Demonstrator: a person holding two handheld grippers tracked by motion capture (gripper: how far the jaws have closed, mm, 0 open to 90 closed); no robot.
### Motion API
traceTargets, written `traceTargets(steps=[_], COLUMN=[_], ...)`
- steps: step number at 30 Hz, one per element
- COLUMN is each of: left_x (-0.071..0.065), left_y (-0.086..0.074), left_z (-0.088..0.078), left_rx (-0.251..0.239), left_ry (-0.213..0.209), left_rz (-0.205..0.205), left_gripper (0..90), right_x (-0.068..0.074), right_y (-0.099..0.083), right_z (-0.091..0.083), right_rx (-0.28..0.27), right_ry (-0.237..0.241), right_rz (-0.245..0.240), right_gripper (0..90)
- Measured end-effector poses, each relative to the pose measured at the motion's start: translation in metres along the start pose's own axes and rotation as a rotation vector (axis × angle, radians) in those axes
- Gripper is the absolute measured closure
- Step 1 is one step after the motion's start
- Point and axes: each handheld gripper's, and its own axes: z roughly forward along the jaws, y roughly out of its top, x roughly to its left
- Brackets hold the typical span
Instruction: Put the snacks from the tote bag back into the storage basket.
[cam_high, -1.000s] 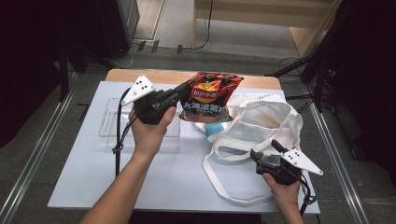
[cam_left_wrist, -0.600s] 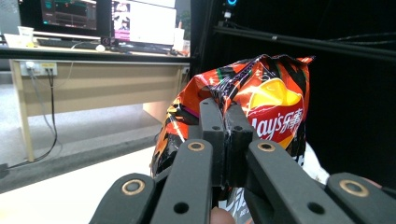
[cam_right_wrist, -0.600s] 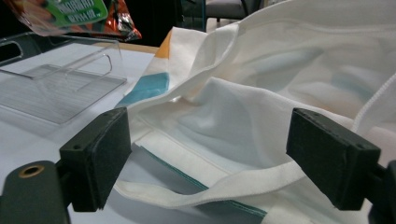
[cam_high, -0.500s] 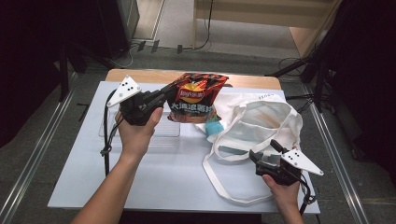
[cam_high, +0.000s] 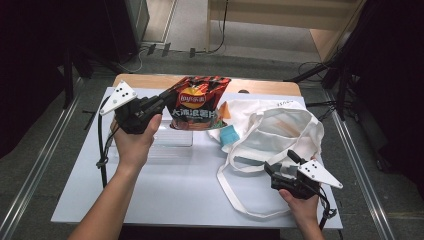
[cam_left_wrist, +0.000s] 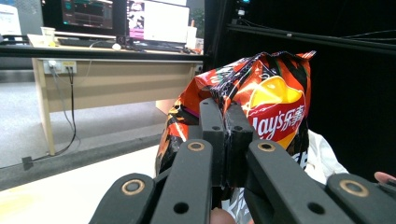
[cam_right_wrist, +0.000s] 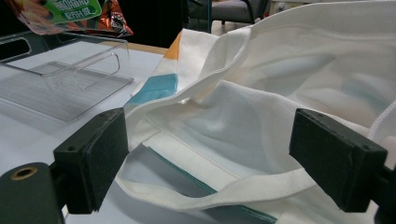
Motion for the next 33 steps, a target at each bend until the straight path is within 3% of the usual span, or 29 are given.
traceTargets(steps=[13,33], left_x=[0.017,0.055], left_y=[-0.007,-0.025], left_z=[-0.014,-0.051], left_rx=[0.009,-0.016], left_ry=[0.043,0.137], left_rz=[-0.005,-0.048], left_gripper=[90.0,90.0], right_x=[0.001,0.006], right_y=[-0.001,-0.004], right_z=[0.001,0.004], right_rx=[0.0,0.014], right_ry=[0.001,0.012], right_rz=[-0.004,-0.006], right_gripper=[13.3,13.7])
